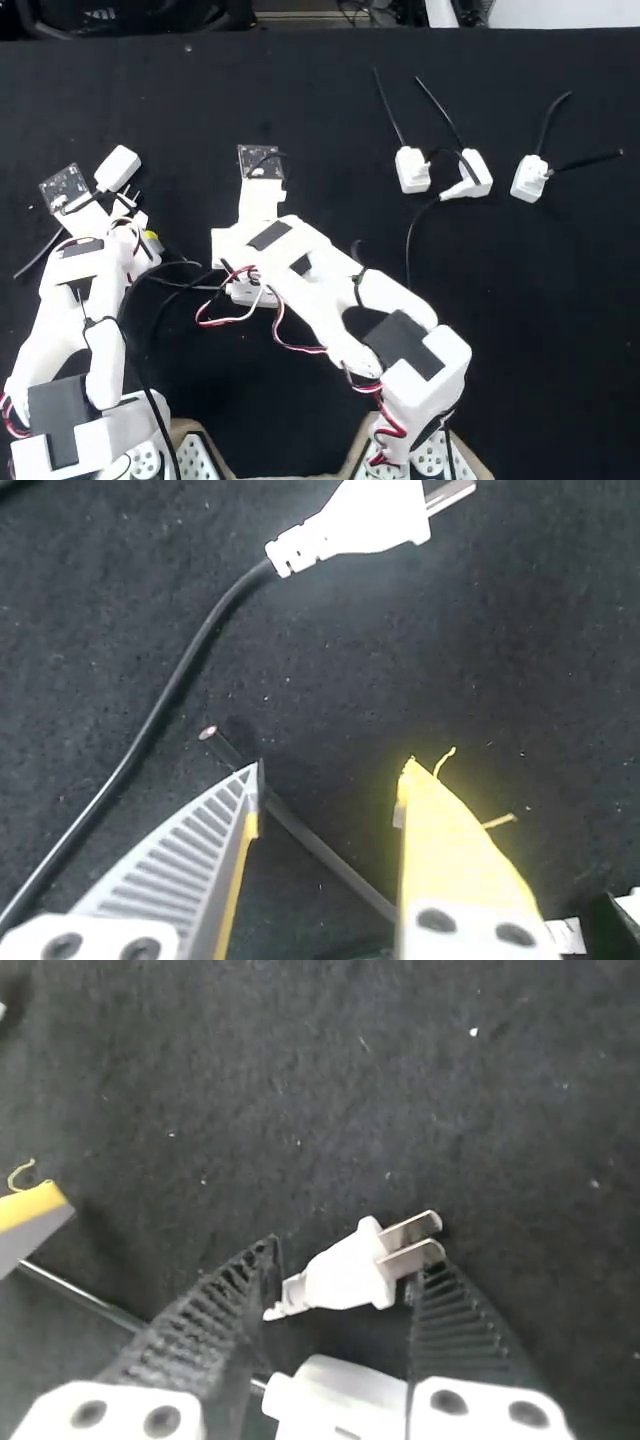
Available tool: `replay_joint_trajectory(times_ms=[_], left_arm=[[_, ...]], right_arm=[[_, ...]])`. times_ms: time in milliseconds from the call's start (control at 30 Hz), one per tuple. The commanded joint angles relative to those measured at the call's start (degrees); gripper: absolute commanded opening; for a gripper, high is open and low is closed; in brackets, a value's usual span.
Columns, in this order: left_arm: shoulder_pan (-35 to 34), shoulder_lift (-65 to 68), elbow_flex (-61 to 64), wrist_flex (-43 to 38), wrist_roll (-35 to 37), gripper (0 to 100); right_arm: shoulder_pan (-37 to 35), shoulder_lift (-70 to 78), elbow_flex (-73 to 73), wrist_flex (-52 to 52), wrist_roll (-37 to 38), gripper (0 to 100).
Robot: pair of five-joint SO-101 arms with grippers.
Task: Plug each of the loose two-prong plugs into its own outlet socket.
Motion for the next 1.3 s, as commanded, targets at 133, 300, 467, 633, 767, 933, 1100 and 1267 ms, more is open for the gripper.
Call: replay_joint_trajectory(times_ms=[133,300,467,633,767,933,1100,1267], left_arm=[[-0.5,-1.5,-0.2,-0.8,0.3,22],[-0.6,-1.6,-0.2,-0.8,0.4,22],[-0.7,-2.0,-0.2,-0.5,0.4,22],[-0.7,-2.1,-0.2,-0.5,0.4,22],[-0.7,-2.0,-0.2,-0.5,0.4,22],[-0.7,-2.0,-0.2,-0.5,0.4,22],[-0.3,-1.9,-0.2,-0.6,0.4,22],[-0.2,-1.7,-0.2,-0.8,0.3,22]], right_arm=[[2.7,0.0,-4.1,4.0,-0.1,0.5],[7.6,-1.5,-7.4,8.4,4.8,1.3],[8.5,-9.1,-16.0,19.2,25.7,1.1],[14.2,-17.3,-28.0,28.1,42.6,1.1],[18.1,-20.4,-35.3,34.9,60.0,1.1],[18.0,-21.2,-36.0,53.7,90.9,1.1],[18.5,-18.9,-22.3,62.2,102.7,1.1],[24.2,-21.9,1.0,38.0,99.8,1.1]])
